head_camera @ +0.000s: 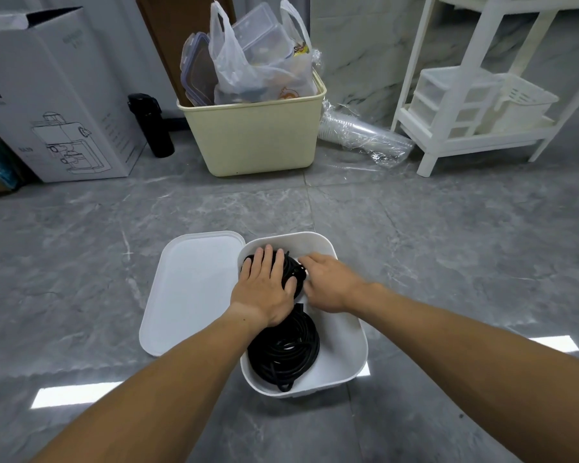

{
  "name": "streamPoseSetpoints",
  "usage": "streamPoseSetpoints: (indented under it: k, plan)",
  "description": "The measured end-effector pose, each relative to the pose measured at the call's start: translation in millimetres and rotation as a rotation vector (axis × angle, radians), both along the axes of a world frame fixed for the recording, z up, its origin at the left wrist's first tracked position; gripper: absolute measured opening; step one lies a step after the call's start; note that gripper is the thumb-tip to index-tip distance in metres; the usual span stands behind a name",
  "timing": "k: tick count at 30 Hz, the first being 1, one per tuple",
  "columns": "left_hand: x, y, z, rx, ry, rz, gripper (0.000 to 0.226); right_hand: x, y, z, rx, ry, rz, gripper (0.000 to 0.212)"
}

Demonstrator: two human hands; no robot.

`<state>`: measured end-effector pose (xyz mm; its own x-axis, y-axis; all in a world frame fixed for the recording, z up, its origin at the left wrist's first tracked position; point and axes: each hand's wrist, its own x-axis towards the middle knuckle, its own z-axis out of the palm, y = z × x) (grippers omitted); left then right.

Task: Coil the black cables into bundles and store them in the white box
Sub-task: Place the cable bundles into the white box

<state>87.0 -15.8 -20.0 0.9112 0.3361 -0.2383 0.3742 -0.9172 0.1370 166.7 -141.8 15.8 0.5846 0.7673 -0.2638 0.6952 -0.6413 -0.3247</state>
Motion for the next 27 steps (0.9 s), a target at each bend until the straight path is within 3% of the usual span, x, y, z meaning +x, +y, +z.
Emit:
streamPoseSetpoints:
  k: [10,21,27]
  plan:
    - [-40.5,-14.1,7.9,0.032,-0.083,-0.038,0.064,-12.1,-3.7,21.7,0.044,-0.104,0.073,0.039]
    - [-45.9,-6.3,16.4,-0.018,0.075,-0.084,0.069,-22.6,6.0,31.1,-0.076,-0.147,0.130,0.047]
    - [-60.5,-0.8,11.6,-0.050,-0.040,-0.070,0.068,-30.2,7.5,33.1,-0.083,-0.183,0.161,0.051]
